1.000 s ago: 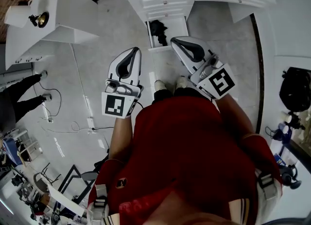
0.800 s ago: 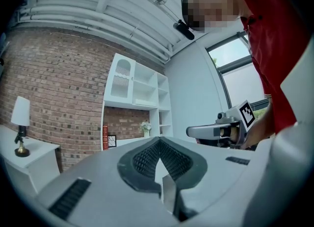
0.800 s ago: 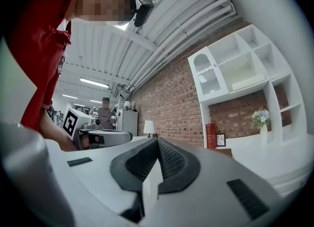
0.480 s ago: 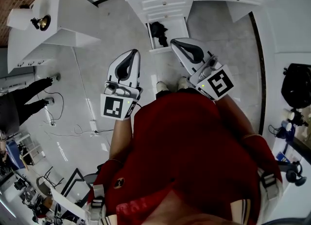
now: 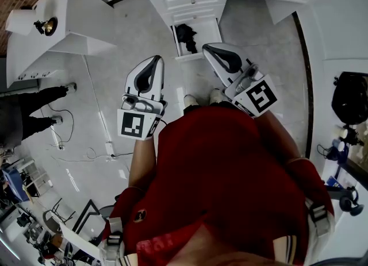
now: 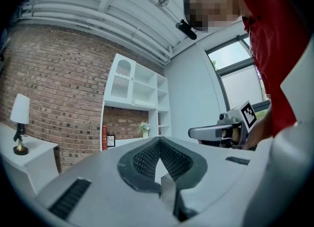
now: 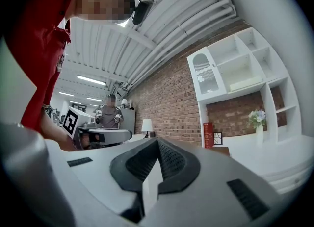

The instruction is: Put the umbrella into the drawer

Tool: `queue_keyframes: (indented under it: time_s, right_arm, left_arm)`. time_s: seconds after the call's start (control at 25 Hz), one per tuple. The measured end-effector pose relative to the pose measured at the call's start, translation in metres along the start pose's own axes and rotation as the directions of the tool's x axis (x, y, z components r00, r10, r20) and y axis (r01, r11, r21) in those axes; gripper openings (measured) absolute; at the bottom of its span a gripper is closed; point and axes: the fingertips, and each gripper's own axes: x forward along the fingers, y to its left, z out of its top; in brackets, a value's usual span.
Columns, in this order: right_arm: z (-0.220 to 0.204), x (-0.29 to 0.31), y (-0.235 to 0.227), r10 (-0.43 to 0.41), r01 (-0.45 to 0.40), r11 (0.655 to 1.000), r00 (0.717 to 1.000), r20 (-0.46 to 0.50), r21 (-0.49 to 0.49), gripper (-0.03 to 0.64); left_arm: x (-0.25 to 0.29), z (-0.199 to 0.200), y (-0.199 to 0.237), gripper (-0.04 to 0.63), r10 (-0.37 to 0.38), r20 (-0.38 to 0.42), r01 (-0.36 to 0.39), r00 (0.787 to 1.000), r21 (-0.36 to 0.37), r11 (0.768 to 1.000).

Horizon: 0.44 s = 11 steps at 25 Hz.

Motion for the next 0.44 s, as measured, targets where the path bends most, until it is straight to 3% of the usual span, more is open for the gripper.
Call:
queue_keyframes:
  time_s: [0.44]
  right_arm:
    - [-0.0057,0.0021,0.0050,-0.005,0.005,1.000,1.000,-0.015,0.006,-0.002]
  left_arm:
    - [-0.0065,-0.0033,0.0050,0.006,0.004,0.001,-0.004,1.000,-0.005,1.000]
